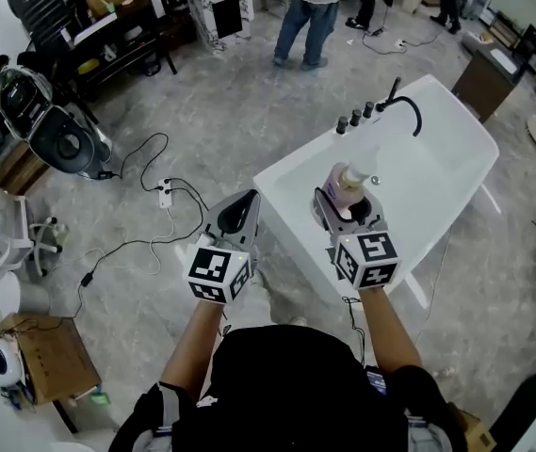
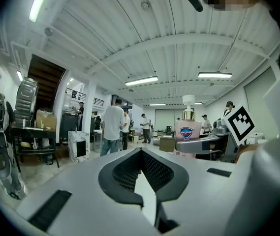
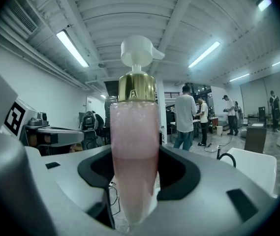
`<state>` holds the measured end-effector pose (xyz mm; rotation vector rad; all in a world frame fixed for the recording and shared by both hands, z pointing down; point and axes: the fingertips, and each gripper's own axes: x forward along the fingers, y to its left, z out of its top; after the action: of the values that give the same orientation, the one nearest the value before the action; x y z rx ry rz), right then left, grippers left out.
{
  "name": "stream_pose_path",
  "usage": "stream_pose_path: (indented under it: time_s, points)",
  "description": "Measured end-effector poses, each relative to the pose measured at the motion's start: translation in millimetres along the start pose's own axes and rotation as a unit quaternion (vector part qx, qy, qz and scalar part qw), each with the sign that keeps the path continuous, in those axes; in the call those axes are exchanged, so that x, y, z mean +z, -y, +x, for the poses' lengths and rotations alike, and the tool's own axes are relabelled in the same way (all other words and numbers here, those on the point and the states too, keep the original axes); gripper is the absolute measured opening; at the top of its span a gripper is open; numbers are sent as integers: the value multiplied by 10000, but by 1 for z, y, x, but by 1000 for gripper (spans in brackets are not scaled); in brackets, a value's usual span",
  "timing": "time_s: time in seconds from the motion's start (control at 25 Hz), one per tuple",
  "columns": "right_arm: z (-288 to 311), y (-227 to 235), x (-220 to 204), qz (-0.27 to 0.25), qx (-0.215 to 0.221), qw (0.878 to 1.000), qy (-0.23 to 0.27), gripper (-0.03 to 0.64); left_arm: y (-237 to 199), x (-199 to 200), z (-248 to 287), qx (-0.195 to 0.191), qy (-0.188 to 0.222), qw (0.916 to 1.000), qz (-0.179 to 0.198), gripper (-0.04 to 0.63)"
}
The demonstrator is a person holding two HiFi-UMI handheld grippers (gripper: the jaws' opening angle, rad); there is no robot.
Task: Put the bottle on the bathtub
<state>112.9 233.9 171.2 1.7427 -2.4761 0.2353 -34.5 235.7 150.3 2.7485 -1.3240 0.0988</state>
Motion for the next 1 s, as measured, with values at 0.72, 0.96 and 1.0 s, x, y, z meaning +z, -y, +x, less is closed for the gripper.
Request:
stream_pose_path:
  time_s: [0.72, 0.96, 1.0]
  points:
    - [166, 9, 34, 70, -356, 9993, -121, 239, -139, 21, 110, -481, -129, 9987, -45, 12]
    - [203, 2, 29, 135, -516, 9984, -184, 239, -176, 11, 128, -648, -221, 9976, -94, 12]
    - [207, 1, 29, 140, -532, 9983, -187, 239, -180, 11, 130, -670, -229, 9974, -97, 12]
